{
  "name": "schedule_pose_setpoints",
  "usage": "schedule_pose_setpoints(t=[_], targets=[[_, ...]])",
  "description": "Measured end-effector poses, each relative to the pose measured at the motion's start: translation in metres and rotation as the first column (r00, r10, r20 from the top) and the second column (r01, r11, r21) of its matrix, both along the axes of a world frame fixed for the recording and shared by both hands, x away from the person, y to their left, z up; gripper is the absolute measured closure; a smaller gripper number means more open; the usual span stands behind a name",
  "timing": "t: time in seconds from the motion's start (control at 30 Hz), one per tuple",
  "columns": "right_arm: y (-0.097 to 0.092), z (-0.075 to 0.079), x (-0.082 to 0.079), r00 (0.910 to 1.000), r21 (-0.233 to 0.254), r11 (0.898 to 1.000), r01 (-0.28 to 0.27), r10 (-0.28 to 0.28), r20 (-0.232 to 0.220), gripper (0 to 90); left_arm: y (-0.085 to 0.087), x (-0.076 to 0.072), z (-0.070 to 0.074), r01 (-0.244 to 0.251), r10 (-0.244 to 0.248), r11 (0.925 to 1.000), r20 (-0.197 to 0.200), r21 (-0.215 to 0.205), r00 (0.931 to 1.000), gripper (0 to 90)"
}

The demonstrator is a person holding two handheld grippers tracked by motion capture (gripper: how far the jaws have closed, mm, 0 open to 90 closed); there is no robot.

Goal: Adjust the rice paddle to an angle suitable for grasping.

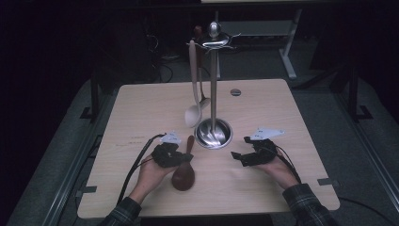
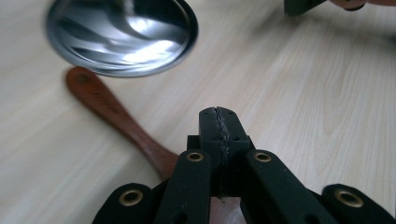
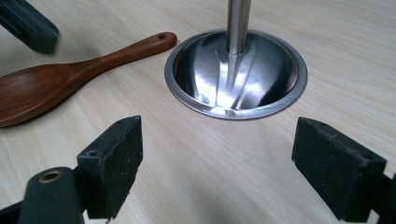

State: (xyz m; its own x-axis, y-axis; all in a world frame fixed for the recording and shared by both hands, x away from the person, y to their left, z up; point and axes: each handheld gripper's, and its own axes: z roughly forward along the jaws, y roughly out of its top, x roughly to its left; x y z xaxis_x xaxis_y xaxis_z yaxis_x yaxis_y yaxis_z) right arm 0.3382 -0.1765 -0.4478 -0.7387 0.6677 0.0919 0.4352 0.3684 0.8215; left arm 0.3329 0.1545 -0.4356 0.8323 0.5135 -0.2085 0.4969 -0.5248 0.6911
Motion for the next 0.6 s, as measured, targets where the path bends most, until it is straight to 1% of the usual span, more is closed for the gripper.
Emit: schedule_pose_setpoints(t=[0.07,0.1,0.17,0.2,0.23,0.33,0.37,0.4,0.43,0.53,0.57,0.6], targets=[[0.0,0.0,0.001,1.0,0.0,1.0,0.0,0.0,0.007,16.0,-0.007,0.001,-0.008,0.02,-0.019,0.9989,-0.01,0.043,0.9998,90.0],[0.0,-0.001,0.002,1.0,0.003,1.0,0.001,-0.001,0.002,16.0,-0.01,0.0,-0.012,0.024,-0.023,0.9984,-0.019,0.051,0.9995,90.0],[0.0,-0.002,0.003,1.0,-0.001,1.0,0.004,-0.004,0.0,16.0,-0.012,0.001,-0.017,0.049,-0.047,0.9947,-0.023,0.091,0.9986,90.0],[0.0,-0.002,0.003,1.0,0.0,1.0,0.007,-0.007,-0.003,16.0,-0.014,0.0,-0.019,0.04,-0.038,0.9958,-0.026,0.082,0.9989,90.0],[0.0,-0.002,0.003,1.0,0.002,1.0,0.006,-0.006,-0.004,16.0,-0.013,-0.001,-0.019,0.04,-0.037,0.9957,-0.03,0.084,0.9989,90.0],[-0.001,-0.002,0.002,0.9999,0.004,1.0,0.01,-0.01,0.002,16.0,-0.011,-0.001,-0.017,0.043,-0.039,0.9937,-0.033,0.104,0.9987,90.0],[-0.002,-0.001,0.001,0.9999,0.006,1.0,0.008,-0.008,0.006,16.0,-0.009,-0.001,-0.017,0.051,-0.047,0.9925,-0.037,0.111,0.9982,90.0],[-0.002,-0.001,0.001,0.9999,0.005,1.0,0.007,-0.007,0.009,16.0,-0.008,-0.002,-0.017,0.044,-0.04,0.9926,-0.036,0.113,0.9985,90.0],[-0.002,-0.001,0.001,0.9999,0.004,1.0,0.007,-0.007,0.011,16.0,-0.008,-0.003,-0.017,0.034,-0.029,0.9939,-0.041,0.105,0.9987,90.0],[-0.002,0.0,0.001,0.9999,0.006,1.0,0.008,-0.009,0.015,16.0,-0.002,-0.006,-0.016,0.034,-0.029,0.9917,-0.044,0.124,0.9986,90.0],[-0.002,0.0,0.001,0.9999,0.008,1.0,0.01,-0.01,0.009,16.0,0.0,-0.009,-0.016,0.02,-0.014,0.9923,-0.049,0.122,0.9987,90.0],[-0.002,0.0,0.001,0.9999,0.008,1.0,0.011,-0.011,0.008,16.0,0.002,-0.01,-0.016,0.019,-0.013,0.9915,-0.048,0.129,0.9987,90.0]])
